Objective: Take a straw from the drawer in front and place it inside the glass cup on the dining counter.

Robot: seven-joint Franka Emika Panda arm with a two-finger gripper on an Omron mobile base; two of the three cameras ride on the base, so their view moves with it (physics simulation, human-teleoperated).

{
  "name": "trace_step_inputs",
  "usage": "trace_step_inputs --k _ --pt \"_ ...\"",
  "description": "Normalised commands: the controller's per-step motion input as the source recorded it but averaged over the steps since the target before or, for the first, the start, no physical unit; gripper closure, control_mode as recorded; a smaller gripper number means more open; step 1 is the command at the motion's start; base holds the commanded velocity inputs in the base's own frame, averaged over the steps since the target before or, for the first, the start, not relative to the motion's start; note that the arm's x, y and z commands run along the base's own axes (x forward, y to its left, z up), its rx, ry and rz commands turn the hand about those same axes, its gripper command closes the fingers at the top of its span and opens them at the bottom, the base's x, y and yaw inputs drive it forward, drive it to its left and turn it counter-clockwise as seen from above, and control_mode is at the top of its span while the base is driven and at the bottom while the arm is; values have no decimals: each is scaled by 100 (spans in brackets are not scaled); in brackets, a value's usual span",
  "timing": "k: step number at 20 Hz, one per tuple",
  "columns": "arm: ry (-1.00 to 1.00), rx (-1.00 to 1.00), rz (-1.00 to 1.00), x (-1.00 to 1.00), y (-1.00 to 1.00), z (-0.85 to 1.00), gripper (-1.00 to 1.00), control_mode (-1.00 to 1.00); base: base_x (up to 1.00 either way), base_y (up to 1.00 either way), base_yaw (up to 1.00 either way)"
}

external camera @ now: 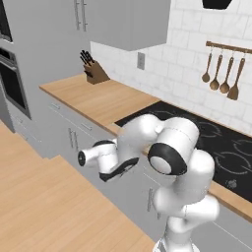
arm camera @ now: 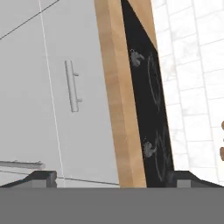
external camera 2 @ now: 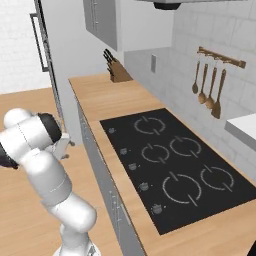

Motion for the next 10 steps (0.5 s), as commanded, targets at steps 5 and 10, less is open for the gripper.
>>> trace_step_inputs --k 5,10 --pt "-5 -18 -2 54 -2 -58 -100 -100 0 0 0" --pt "0 -15 0 71 -2 -54 -100 -100 0 0 0"
